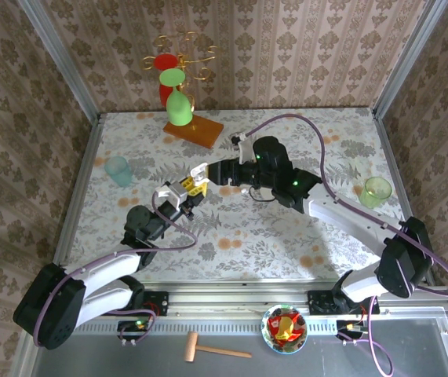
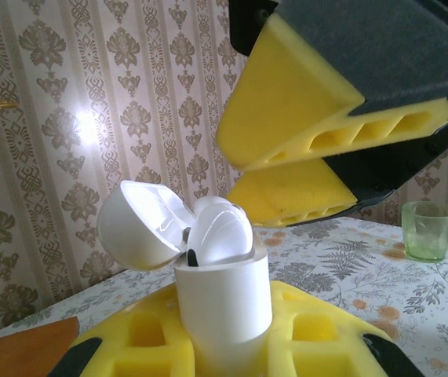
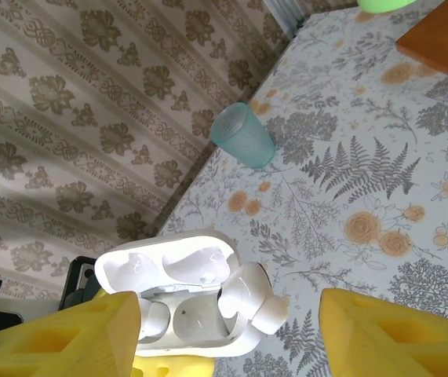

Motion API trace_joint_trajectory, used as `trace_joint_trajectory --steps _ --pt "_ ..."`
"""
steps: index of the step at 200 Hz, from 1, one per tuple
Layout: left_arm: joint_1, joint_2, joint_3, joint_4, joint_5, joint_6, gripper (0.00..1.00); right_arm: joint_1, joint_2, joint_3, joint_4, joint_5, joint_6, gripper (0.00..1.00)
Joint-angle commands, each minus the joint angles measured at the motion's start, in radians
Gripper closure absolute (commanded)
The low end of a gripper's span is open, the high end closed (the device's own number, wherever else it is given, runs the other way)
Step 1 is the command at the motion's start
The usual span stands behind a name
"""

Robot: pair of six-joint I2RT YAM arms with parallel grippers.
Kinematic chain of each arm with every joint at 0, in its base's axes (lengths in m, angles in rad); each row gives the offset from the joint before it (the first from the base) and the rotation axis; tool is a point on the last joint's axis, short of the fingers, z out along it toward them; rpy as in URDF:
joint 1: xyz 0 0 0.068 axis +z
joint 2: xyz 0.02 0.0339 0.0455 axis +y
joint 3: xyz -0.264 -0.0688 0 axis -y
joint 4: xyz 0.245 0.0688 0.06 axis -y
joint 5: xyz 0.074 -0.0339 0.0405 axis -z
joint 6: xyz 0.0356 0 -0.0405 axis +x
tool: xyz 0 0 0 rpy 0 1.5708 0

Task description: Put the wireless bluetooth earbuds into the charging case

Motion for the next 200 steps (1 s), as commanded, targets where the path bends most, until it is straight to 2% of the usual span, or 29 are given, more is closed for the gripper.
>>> trace_joint_trajectory --steps 1,69,200 --pt "-0.004 -0.01 0.033 0.041 0.005 -0.013 0.95 -0.004 0.018 0.033 0.009 -0.058 0.001 0.41" --pt "-0.004 -0.011 0.034 0.007 -0.031 -0.001 0.95 -0.001 -0.006 0.014 0.009 -0.078 -0.005 0.51" --pt "-0.004 0.013 0.047 -0.01 -0.028 0.004 0.95 0.037 -0.035 0.015 -0.024 -0.094 -0.059 0.52"
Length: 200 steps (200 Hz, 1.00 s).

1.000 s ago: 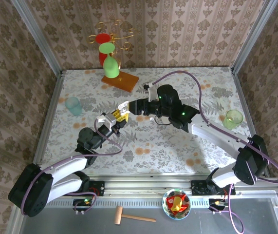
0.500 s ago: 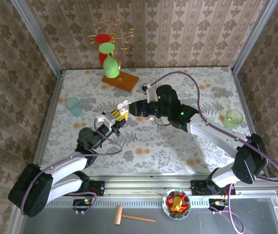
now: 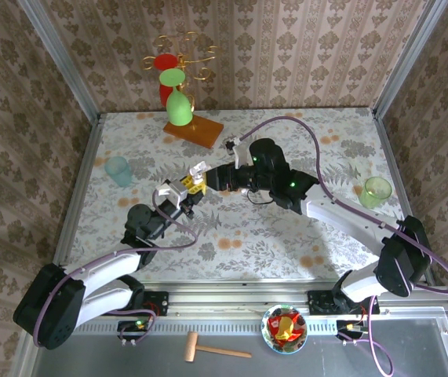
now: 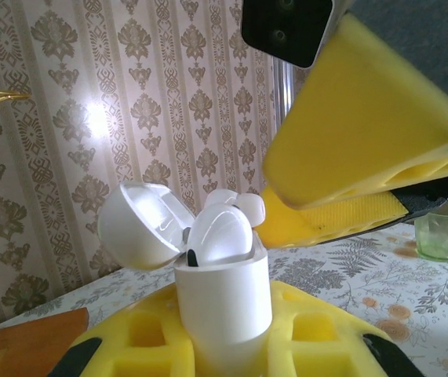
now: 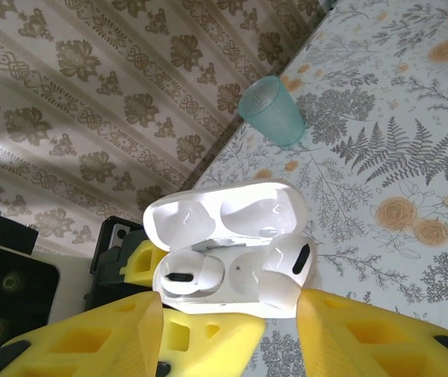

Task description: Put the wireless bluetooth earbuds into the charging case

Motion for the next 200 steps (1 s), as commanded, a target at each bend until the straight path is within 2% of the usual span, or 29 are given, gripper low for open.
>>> trace_joint_trajectory --steps 1,54,90,122,176,200 --pt "-0.004 0.012 0.034 0.021 0.0 0.004 0.95 0.013 -0.038 0.016 -0.018 -0.027 -0.03 0.52" --pt "-0.004 0.025 0.034 0.033 0.009 0.006 0.95 0.027 -0.043 0.023 -0.034 -0.028 -0.05 0.51" --pt "-0.002 0.03 0.025 0.046 0.019 0.01 0.95 0.027 -0.11 -0.033 0.027 0.034 -0.045 0.49" --pt "-0.002 0.026 0.022 0.055 0.033 0.006 0.95 0.023 -0.113 -0.02 -0.028 0.103 -0.065 0.49" --pt "-0.002 0.031 0.026 0.058 0.048 -0.001 0.95 0.023 -0.01 0.037 -0.014 -0.023 -0.058 0.49" --pt "-0.002 0.035 0.028 0.058 0.05 0.0 0.95 0.027 0.011 0.047 -0.01 -0.04 -0.063 0.49"
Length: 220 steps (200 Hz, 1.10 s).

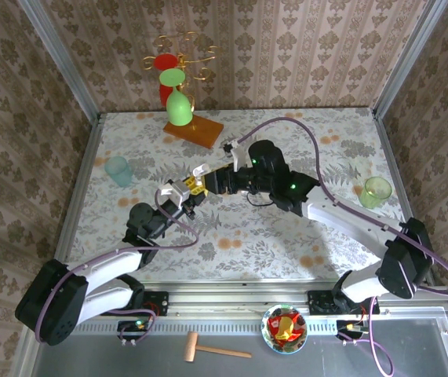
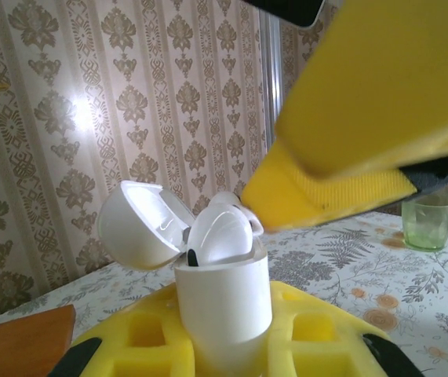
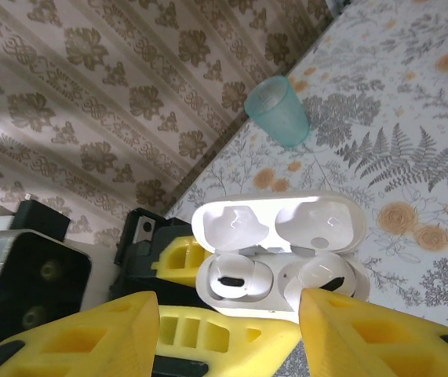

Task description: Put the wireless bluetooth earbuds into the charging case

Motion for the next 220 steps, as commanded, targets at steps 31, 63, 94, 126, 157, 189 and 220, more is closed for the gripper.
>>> trace_joint_trajectory --steps 31,63,94,126,157,189,220 --pt "-0.003 0.014 0.021 0.059 0.019 0.001 0.95 0.006 0.012 0.029 0.05 -0.081 -0.014 0.49" --pt "-0.001 0.03 0.018 0.074 0.027 0.003 0.95 0.006 -0.04 -0.026 0.134 -0.092 -0.014 0.43" --pt "0.016 0.032 0.003 0.071 0.099 0.055 0.95 -0.011 -0.137 -0.085 0.153 0.044 -0.002 0.42" --pt "0.016 0.056 -0.003 0.028 0.185 0.233 0.96 -0.029 -0.08 0.079 -0.191 0.182 -0.049 0.42" --pt "0.013 0.078 0.004 0.044 0.225 0.324 0.97 -0.051 0.078 0.284 -0.495 0.232 -0.052 0.42" --pt "0.01 0.077 0.026 -0.021 0.231 0.354 0.97 -0.049 0.199 0.422 -0.65 0.195 -0.093 0.47" --pt "0.008 0.072 0.021 -0.019 0.187 0.319 0.97 -0.048 0.241 0.458 -0.716 0.19 -0.127 0.46"
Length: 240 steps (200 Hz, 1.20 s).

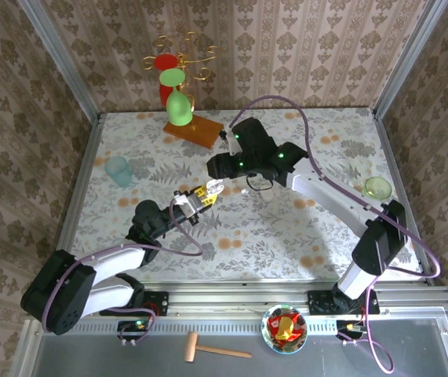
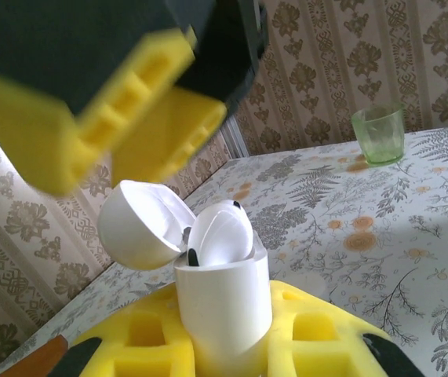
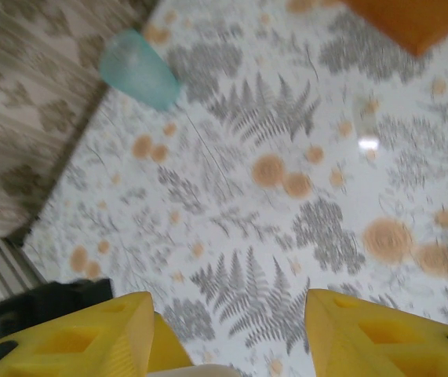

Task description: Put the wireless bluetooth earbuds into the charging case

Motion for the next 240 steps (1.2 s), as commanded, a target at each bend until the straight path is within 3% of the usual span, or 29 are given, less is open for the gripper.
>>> trace_joint_trajectory --steps 1,56,94,119,144,161,211,240 --pt "-0.005 -0.009 0.022 0.001 -0.013 0.007 0.97 0.003 0.016 0.048 -0.147 0.006 -0.049 0.46" --pt "-0.002 -0.029 0.03 -0.007 -0.086 -0.102 0.96 0.001 -0.066 -0.025 -0.166 0.002 -0.094 0.46" --pt "0.018 -0.038 0.035 -0.009 -0.038 -0.175 0.95 -0.002 -0.17 -0.122 -0.039 -0.033 -0.161 0.46" --pt "0.038 -0.051 0.052 -0.082 0.138 -0.166 0.95 0.0 -0.261 -0.227 0.075 -0.148 -0.394 0.42" --pt "0.037 -0.068 0.076 -0.168 0.327 -0.123 0.96 0.022 -0.352 -0.341 0.006 -0.232 -0.865 0.49" --pt "0.032 -0.069 0.082 -0.176 0.399 -0.108 0.97 0.038 -0.389 -0.422 0.01 -0.163 -1.062 0.45" --pt "0.011 -0.072 0.102 -0.243 0.47 -0.073 0.97 0.051 -0.339 -0.385 -0.041 -0.179 -1.178 0.42" --pt "0.008 -0.07 0.105 -0.251 0.475 -0.083 0.97 0.057 -0.312 -0.374 -0.015 -0.234 -1.174 0.52"
